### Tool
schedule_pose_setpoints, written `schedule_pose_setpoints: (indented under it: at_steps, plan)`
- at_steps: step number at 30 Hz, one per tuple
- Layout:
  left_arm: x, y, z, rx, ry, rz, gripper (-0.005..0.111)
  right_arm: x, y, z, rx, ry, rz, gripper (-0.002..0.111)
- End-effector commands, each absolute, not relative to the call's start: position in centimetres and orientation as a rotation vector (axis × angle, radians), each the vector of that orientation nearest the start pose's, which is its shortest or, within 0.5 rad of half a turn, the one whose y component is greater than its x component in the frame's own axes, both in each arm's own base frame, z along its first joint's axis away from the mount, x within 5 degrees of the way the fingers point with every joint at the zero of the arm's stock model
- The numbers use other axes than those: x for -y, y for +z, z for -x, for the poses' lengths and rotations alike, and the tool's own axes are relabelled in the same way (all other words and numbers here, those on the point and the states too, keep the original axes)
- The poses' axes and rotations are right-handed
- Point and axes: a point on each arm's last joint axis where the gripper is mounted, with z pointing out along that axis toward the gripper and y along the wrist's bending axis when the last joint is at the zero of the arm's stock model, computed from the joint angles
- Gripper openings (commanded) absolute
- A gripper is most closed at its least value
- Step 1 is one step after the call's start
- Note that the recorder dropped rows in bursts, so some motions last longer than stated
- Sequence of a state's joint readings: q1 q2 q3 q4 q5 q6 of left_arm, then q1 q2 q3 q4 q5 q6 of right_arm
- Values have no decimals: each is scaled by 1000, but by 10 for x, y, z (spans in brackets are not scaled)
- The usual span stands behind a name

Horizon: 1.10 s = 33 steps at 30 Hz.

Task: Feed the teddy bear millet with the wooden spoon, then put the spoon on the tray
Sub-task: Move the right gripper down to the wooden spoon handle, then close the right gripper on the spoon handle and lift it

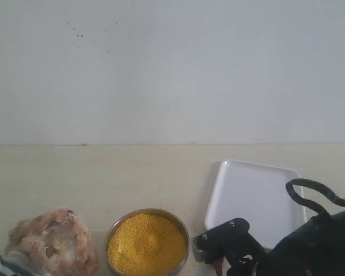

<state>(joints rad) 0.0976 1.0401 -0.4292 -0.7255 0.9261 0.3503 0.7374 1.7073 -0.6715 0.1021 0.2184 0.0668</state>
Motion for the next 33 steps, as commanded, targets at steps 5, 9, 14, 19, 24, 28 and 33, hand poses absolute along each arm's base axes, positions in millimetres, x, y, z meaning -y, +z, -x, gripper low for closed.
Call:
schedule_pose_setpoints:
  at_steps: [5, 9, 14, 19, 24, 28, 33]
  plan:
    - [35, 208, -143, -2774, -823, 223, 4, -194, 102, -208, -2775, 213, 831, 42]
    - [35, 208, -143, -2774, -823, 223, 4, -192, 101, -205, -2822, 195, 827, 25]
    - [35, 208, -143, -2774, -823, 223, 4, -191, 105, -204, -2822, 197, 828, 1]
    - [35, 208, -144, -2762, -814, 231, 4, -187, 127, -203, -2757, 177, 886, 4]
    - [33, 208, -147, -2739, -789, 243, 4, -176, 144, -204, -2717, 38, 899, 4]
    - [32, 208, -148, -2727, -776, 249, 4, -164, 157, -207, -2674, -120, 906, 4]
    - [32, 208, -148, -2727, -776, 249, 4, -160, 185, -203, -2634, -198, 970, 4]
